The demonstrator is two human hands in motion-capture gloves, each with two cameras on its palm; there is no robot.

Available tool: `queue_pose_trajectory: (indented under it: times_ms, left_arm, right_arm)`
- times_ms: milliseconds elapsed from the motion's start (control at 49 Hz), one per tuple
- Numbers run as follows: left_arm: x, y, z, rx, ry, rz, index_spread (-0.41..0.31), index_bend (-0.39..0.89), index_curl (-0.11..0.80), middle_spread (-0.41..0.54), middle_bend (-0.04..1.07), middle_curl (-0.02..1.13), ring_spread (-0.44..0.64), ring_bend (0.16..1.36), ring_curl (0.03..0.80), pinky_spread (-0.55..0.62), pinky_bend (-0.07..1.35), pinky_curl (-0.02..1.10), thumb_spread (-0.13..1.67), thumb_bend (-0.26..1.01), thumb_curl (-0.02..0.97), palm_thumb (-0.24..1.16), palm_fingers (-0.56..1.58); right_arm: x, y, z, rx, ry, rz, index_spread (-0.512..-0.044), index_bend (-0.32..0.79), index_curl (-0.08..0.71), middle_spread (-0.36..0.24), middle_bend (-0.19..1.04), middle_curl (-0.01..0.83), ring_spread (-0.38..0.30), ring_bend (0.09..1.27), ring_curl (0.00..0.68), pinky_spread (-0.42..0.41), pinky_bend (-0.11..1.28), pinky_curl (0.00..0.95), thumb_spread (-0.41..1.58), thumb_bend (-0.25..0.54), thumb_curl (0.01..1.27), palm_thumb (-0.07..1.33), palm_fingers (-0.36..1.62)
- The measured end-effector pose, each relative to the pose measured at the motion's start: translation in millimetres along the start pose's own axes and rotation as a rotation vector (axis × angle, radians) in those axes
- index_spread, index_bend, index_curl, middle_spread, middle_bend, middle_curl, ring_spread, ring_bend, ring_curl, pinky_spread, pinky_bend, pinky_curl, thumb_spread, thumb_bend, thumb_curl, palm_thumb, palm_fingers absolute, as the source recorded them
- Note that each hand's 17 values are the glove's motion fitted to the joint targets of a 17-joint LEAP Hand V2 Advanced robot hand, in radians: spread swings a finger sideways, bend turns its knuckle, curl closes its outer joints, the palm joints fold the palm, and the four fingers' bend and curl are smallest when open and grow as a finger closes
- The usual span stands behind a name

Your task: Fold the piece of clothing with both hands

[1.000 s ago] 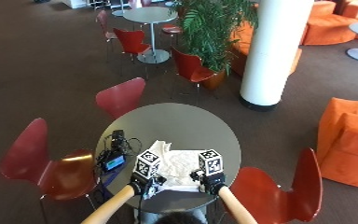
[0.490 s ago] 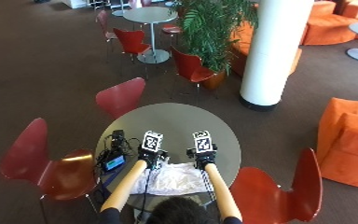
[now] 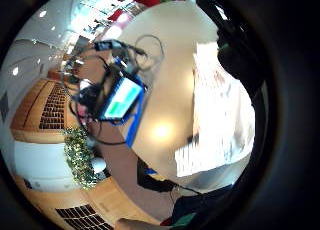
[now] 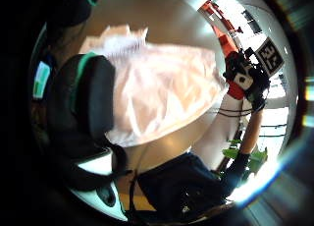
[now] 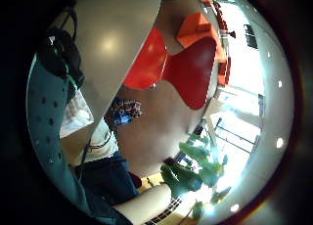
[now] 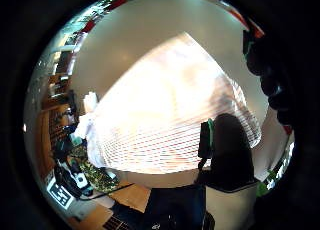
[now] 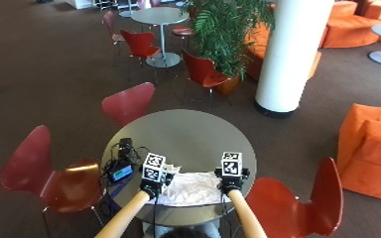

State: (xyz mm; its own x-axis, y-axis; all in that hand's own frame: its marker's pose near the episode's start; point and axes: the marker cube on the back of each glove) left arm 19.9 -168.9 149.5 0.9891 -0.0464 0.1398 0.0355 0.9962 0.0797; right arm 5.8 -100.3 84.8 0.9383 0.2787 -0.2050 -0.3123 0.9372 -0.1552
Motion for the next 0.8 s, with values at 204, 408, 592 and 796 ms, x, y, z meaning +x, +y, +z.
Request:
queue_pose_trajectory:
  times_ms: [204,408,592,796]
  left_arm:
    - [9.7,59.8,16.7,-0.284,-0.013,-0.067,-0.084,0.16,0.362,0.097,0.05,0.38,0.14,0.48,0.440,0.10,0.44,0.45,1.28,-0.08,0.314,0.07,0.10]
    - [12.4,52.6,44.7,-0.274,0.126,-0.064,-0.045,0.16,0.345,0.210,0.12,0.29,0.32,0.54,0.388,0.30,0.46,0.39,1.17,-0.04,0.270,-0.03,0.02]
    - [12.4,52.1,45.4,-0.300,0.111,-0.091,-0.042,0.16,0.342,0.230,0.16,0.27,0.38,0.56,0.372,0.37,0.47,0.38,1.14,-0.03,0.251,-0.02,-0.01]
    - [21.9,44.4,29.8,-0.307,0.170,-0.100,-0.038,0.17,0.344,0.231,0.17,0.26,0.40,0.56,0.351,0.39,0.46,0.36,1.13,-0.03,0.239,-0.01,-0.01]
  right_arm:
    - [-3.2,2.2,38.2,-0.039,-0.020,0.014,-0.224,0.03,0.261,-0.135,0.18,0.491,-0.192,0.53,0.458,-0.238,0.63,0.407,1.02,-0.037,0.59,0.74,1.02]
    - [-8.2,1.3,37.7,0.046,-0.125,-0.019,-0.192,0.01,0.190,-0.119,0.22,0.489,-0.195,0.54,0.446,-0.246,0.67,0.398,1.12,-0.006,0.54,0.75,1.04]
    - [-3.5,-14.8,32.8,0.147,-0.196,-0.019,-0.226,0.11,0.205,-0.183,0.27,0.501,-0.251,0.61,0.461,-0.321,0.62,0.382,1.00,0.000,0.56,0.89,1.24]
    - [26.9,-28.7,21.5,0.050,-0.220,0.037,-0.252,0.19,0.287,-0.223,0.33,0.518,-0.249,0.65,0.470,-0.359,0.54,0.360,0.70,-0.034,0.62,0.93,1.33]
